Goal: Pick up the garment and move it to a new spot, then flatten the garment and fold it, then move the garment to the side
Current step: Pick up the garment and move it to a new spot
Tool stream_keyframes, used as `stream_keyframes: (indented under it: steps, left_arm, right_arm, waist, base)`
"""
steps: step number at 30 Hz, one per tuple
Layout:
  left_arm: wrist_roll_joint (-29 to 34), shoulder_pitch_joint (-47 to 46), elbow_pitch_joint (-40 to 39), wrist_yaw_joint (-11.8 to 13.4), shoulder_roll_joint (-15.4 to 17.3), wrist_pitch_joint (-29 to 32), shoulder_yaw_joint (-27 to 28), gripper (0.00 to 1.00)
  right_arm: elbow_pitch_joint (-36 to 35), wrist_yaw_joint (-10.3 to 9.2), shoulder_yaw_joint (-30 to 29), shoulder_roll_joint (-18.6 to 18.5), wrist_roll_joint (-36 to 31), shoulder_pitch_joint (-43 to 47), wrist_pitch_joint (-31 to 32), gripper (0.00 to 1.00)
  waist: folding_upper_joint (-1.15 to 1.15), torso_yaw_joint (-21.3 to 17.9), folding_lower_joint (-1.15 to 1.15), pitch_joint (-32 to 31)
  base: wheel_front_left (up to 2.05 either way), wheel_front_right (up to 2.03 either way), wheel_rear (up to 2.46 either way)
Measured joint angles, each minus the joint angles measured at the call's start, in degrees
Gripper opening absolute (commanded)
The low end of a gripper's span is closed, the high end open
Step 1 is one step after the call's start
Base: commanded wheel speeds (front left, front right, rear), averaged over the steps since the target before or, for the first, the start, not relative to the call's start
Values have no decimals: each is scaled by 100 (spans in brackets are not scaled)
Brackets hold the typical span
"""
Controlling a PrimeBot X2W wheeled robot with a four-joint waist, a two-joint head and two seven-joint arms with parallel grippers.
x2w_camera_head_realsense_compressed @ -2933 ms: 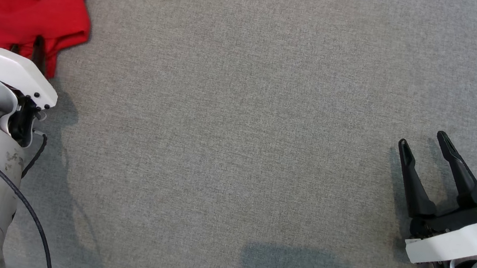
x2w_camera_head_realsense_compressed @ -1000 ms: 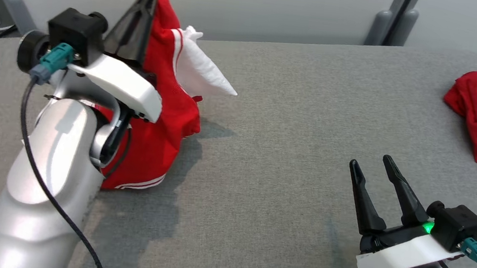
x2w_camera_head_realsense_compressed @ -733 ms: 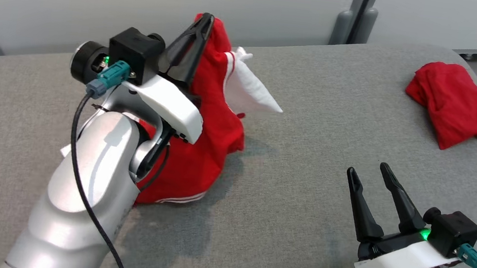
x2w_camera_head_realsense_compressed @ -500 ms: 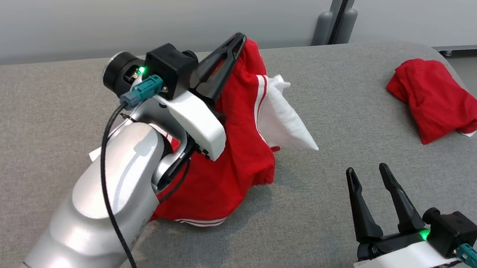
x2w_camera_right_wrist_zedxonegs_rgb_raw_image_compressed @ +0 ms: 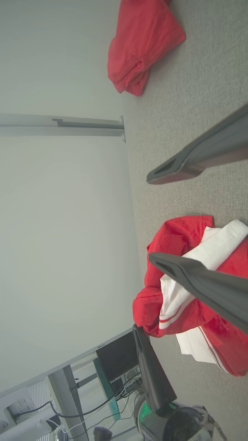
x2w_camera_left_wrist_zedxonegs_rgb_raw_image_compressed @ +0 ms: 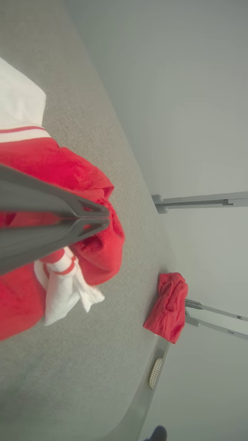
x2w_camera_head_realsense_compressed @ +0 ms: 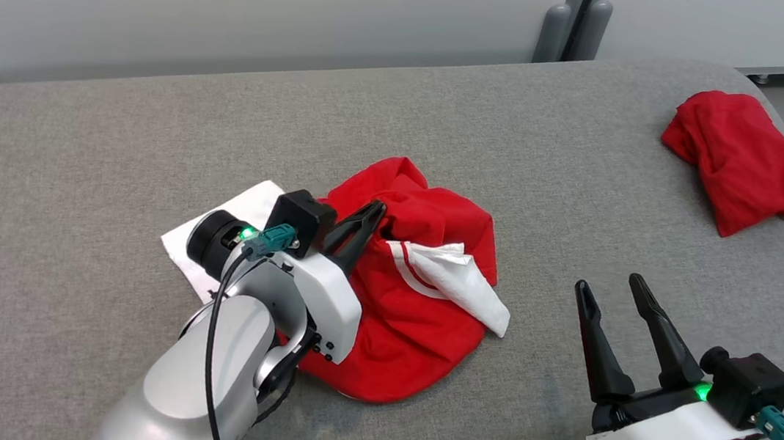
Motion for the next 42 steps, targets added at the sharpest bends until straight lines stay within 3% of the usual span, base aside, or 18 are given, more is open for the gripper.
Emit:
stream_keyframes:
  steps: [6,9,10,11,18,28,42]
  left_arm:
    - [-86,18,361,71,-3,-479,2,0]
    - [-246,109,383,129,-4,-675,0,51]
    - [-338,121,374,174,-4,-732,-4,87]
    - [-479,121,301,269,-5,-838,-4,100]
    - [-690,363,-202,822,-8,-1081,269,100]
    - [-698,1645,-1399,1457,174,-1125,1029,100]
    - [-608,3288,-2263,1584,255,-1132,1395,100]
  right_arm:
    - [11,0,-1,0,0,0,0,100]
    - [14,0,7,-1,0,0,0,100]
    - [15,0,5,-2,0,0,0,100]
    - [13,0,7,-2,-2,0,1,100]
    - [-5,0,40,-4,-44,8,1,100]
    - [1,1,-58,7,-434,253,0,100]
    - [-36,0,-556,189,-773,703,0,100]
  waist:
    - [0,153,0,6]
    - [0,219,0,-25]
    - [0,244,0,-35]
    - [0,301,0,-58]
    - [0,539,0,-182]
    - [0,936,0,-491]
    - [0,1315,0,-809]
  base:
    - [0,0,0]
    - [0,0,0]
    - [0,0,0]
    - [0,0,0]
    - [0,0,0]
    - [0,0,0]
    - [0,0,0]
